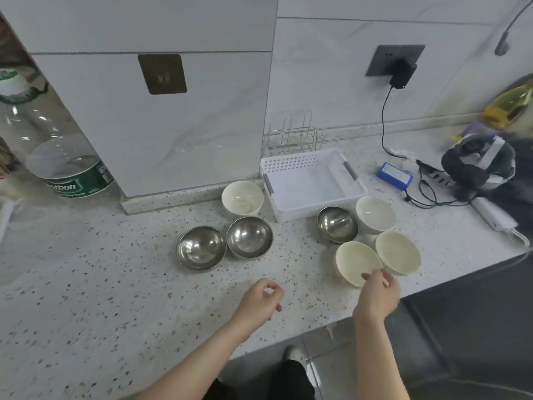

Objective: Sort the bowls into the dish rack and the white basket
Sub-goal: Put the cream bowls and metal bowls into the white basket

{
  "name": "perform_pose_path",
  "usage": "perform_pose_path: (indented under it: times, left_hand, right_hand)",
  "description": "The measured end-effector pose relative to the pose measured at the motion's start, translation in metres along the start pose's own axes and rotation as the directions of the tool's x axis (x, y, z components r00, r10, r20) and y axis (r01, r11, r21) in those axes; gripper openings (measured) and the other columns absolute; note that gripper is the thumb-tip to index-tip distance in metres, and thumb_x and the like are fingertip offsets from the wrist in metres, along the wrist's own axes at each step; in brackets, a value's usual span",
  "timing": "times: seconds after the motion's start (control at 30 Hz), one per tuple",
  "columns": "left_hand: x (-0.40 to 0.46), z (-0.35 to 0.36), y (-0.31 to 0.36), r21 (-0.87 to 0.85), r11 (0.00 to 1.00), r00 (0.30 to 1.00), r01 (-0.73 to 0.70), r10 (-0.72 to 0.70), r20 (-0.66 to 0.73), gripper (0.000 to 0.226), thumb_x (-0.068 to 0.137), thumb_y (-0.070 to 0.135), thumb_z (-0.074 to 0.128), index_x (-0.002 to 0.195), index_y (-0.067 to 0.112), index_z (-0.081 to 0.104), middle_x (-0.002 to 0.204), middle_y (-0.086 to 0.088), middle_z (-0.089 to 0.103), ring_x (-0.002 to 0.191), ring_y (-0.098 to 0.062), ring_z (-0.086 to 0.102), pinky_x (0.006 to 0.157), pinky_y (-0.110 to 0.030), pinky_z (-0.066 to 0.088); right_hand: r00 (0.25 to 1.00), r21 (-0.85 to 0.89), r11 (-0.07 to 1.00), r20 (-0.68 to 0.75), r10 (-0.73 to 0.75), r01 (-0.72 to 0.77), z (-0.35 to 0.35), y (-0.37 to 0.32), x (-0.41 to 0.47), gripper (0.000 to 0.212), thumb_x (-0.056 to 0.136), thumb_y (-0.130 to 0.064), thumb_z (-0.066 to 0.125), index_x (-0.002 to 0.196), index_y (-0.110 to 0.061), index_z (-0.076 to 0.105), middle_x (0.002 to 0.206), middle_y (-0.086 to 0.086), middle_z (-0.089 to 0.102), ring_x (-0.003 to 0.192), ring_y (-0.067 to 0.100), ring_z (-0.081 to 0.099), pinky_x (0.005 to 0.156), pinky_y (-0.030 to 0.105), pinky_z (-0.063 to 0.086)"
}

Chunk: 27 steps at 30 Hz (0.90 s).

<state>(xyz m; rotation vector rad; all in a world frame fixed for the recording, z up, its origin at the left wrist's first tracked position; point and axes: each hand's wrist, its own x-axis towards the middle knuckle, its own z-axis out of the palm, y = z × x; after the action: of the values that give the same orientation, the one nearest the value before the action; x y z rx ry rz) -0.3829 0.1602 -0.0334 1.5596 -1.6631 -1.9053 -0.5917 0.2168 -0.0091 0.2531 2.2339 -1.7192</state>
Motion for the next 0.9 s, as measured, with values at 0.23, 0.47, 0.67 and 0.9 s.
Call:
perform_pose_path:
  times: [0.23, 0.47, 0.67, 0.9]
  left_hand:
    - [0.046, 0.091, 0.048, -0.047, 0.991, 0.992, 0.122, -0.120, 0.046, 0.061, 0.087, 0.055, 0.053, 0.139, 0.030, 0.033, 0.098, -0.002, 0.071, 0.062, -0.011, 0.054, 0.044, -0.019, 0.037]
    - [0.072, 0.156, 0.063, -0.204, 0.962, 0.980, 0.181, -0.193, -0.045, 0.047, 0.089, 0.032, 0.055, 0.132, 0.031, 0.038, 0.085, -0.003, 0.076, 0.049, -0.010, 0.047, 0.038, -0.019, 0.030]
    - [0.076, 0.171, 0.060, -0.342, 0.916, 0.966, 0.209, -0.248, -0.074, 0.044, 0.089, 0.019, 0.055, 0.129, 0.028, 0.040, 0.076, -0.005, 0.077, 0.040, -0.009, 0.045, 0.035, -0.019, 0.029]
    - [0.075, 0.167, 0.067, -0.367, 0.923, 0.959, 0.121, -0.203, -0.196, 0.036, 0.085, 0.011, 0.051, 0.121, 0.015, 0.050, 0.069, -0.018, 0.073, 0.034, -0.007, 0.041, 0.035, -0.019, 0.026]
  right_hand:
    - [0.961, -0.020, 0.961, -0.024, 0.276, -0.276, -0.017, 0.013, 0.081, 0.054, 0.092, -0.041, 0.051, 0.139, -0.017, 0.038, 0.131, 0.014, 0.055, 0.115, 0.036, 0.053, 0.082, 0.042, 0.041]
    - [0.953, -0.250, 0.951, 0.192, 0.232, -0.181, -0.027, 0.007, 0.148, 0.062, 0.085, -0.052, 0.046, 0.137, -0.017, 0.040, 0.107, 0.010, 0.066, 0.104, 0.035, 0.059, 0.085, 0.046, 0.045]
    - [0.943, -0.296, 0.947, 0.260, 0.208, -0.127, -0.027, 0.005, 0.160, 0.045, 0.087, -0.032, 0.049, 0.129, -0.015, 0.049, 0.104, 0.006, 0.062, 0.094, 0.032, 0.061, 0.073, 0.038, 0.042]
    - [0.973, -0.183, 0.974, 0.163, 0.163, -0.133, -0.040, -0.003, 0.173, 0.035, 0.080, -0.034, 0.054, 0.107, -0.014, 0.064, 0.088, 0.006, 0.073, 0.075, 0.006, 0.058, 0.056, 0.027, 0.037]
